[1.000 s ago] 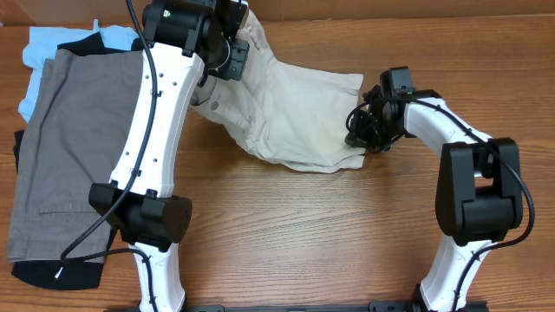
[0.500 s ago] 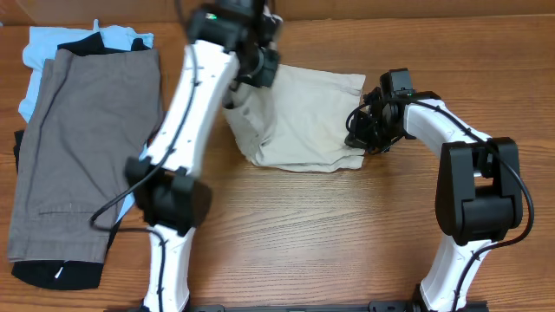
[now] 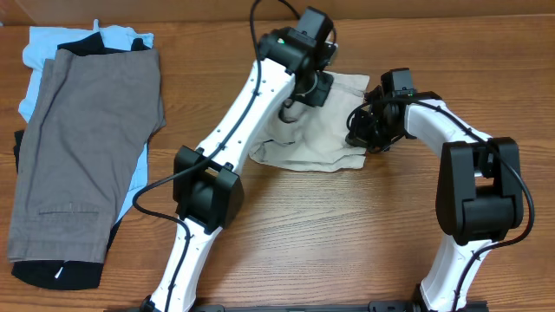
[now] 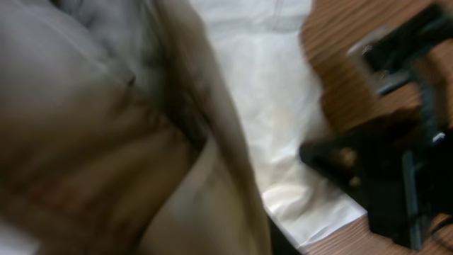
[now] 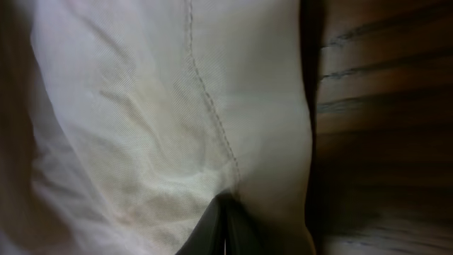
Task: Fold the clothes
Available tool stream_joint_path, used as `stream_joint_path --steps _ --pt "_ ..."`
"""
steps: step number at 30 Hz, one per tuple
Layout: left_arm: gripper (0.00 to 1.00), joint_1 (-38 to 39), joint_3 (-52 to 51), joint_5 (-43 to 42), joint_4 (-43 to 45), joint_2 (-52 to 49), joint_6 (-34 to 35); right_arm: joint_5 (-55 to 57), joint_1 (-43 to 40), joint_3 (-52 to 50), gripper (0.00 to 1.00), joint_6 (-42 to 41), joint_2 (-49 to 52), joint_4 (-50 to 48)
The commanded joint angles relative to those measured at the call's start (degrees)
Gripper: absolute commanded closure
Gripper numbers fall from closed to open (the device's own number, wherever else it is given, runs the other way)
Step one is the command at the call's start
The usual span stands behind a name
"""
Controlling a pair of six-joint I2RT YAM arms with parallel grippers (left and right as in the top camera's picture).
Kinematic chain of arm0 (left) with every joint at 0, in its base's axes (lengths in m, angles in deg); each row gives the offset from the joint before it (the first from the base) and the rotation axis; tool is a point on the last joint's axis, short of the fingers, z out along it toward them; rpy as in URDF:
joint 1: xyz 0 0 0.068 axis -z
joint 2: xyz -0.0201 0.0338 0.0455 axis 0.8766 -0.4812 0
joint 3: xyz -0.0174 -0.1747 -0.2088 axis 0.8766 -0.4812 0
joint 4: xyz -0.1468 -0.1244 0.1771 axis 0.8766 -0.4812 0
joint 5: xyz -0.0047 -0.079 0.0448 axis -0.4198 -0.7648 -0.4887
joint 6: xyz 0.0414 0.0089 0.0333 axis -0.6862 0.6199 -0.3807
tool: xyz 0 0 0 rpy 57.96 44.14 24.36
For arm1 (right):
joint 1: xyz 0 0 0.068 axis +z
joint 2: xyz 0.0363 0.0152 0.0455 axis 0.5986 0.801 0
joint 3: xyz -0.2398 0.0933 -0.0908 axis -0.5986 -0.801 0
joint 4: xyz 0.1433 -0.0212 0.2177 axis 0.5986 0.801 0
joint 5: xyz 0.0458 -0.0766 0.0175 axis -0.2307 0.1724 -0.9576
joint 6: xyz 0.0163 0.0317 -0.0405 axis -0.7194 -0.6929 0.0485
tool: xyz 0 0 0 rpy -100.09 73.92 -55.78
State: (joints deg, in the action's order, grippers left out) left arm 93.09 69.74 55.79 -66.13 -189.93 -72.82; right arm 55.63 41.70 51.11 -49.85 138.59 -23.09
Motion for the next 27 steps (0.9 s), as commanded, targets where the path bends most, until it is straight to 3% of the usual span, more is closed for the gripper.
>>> stream_joint_path --steps 1,7,12,18,20,21,24,25,27 --pt "0.5 2.1 1.18 -2.29 1.88 -0.26 5.01 0.57 -1.14 -0.7 0.96 -0.35 0.7 -0.46" --pt "0.0 3.43 1.18 -4.5 3.28 -0.26 5.4 -0.96 -2.45 -0.7 0.96 -0.35 0.7 -0.52" --pt "0.0 2.25 2.97 -5.14 3.78 -0.22 5.66 -3.15 -4.11 -0.2 0.96 -0.28 0.68 -0.46" --pt "0.0 -3.37 15.91 -7.65 -3.48 0.48 6.45 -8.94 -7.96 2.4 0.94 1.22 -2.05 1.77" --pt "0.0 -5.81 20.96 -7.8 -6.8 0.96 6.43 -8.92 -8.98 3.5 0.83 1.97 -4.2 3.58" --pt "0.0 -7.04 23.61 -7.8 -8.63 1.2 6.4 -8.87 -9.42 4.13 0.7 3.21 -5.6 4.63" --pt "0.0 -11.02 30.38 -7.8 -13.42 1.53 6.25 -8.72 -9.51 5.35 0.12 6.21 -8.26 6.27" --pt "0.0 -12.09 31.76 -7.8 -14.4 1.57 6.23 -8.66 -9.33 5.6 0.03 6.23 -8.52 6.29" --pt "0.0 -14.27 33.68 -7.8 -16.0 1.6 6.23 -8.57 -8.72 5.79 0.0 6.27 -8.52 5.75"
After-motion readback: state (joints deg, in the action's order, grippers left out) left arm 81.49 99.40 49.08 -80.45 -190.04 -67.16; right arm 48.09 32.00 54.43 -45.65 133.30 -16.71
